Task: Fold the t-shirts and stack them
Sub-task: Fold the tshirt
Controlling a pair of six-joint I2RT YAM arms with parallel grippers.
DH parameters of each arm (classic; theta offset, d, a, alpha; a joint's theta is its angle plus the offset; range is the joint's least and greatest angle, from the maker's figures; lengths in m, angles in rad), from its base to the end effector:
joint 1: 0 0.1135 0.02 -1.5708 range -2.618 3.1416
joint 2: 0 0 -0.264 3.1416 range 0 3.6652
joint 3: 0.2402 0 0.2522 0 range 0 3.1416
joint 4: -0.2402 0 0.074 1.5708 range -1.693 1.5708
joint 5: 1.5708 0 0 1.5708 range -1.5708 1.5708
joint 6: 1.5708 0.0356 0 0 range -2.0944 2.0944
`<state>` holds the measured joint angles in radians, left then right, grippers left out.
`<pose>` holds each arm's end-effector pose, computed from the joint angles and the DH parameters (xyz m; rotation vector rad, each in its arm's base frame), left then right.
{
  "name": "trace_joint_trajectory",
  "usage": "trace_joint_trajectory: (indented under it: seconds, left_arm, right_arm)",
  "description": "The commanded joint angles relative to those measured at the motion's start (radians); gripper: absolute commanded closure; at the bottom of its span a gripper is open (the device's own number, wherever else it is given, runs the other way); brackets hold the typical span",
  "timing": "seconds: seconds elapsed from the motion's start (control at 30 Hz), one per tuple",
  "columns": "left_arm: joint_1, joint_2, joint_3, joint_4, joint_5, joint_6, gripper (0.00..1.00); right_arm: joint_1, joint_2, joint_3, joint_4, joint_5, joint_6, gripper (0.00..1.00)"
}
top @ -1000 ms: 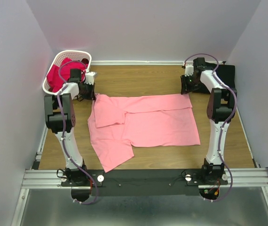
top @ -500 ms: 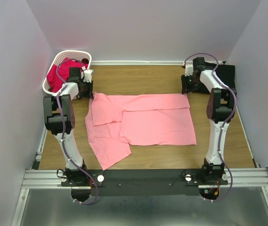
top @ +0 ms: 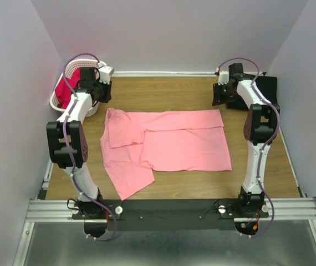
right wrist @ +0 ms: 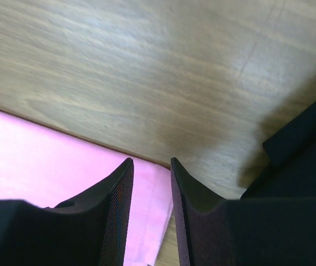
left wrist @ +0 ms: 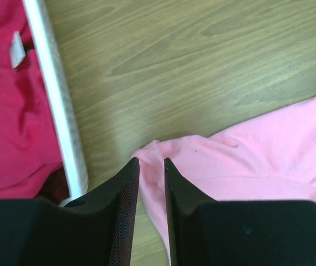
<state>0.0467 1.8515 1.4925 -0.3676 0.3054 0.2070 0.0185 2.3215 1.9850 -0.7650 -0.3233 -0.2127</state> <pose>0.4243 0.0091 0.2656 0.3368 2.2409 -0.2167 0.4996 0.0206 0.1862 -0.4040 2.5930 0.3648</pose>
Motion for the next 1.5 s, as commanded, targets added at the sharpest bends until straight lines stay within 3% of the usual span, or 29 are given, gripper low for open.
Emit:
trace_joint_trajectory:
  seconds: [0.0, 0.33, 0.67, 1.47]
  left_arm:
    - [-0.044, 0.074, 0.057, -0.043, -0.069, 0.02, 0.69]
    - [-0.099, 0.207, 0.132, -0.102, -0.233, 0.015, 0.7]
    - [-0.097, 0.23, 0.11, -0.129, -0.345, 0.049, 0.7]
    - [-0.097, 0.236, 0.135, -0.145, -0.222, 0.045, 0.64]
  right_arm:
    - [0.029, -0.01, 0.054, -0.023, -0.04, 0.015, 0.59]
    - [0.07, 0.061, 0.037, -0.025, -0.002, -0.004, 0.6]
    - [0.07, 0.079, 0.014, -0.026, 0.038, -0.019, 0.6]
    - [0.07, 0.087, 0.009, -0.025, 0.053, -0.027, 0.6]
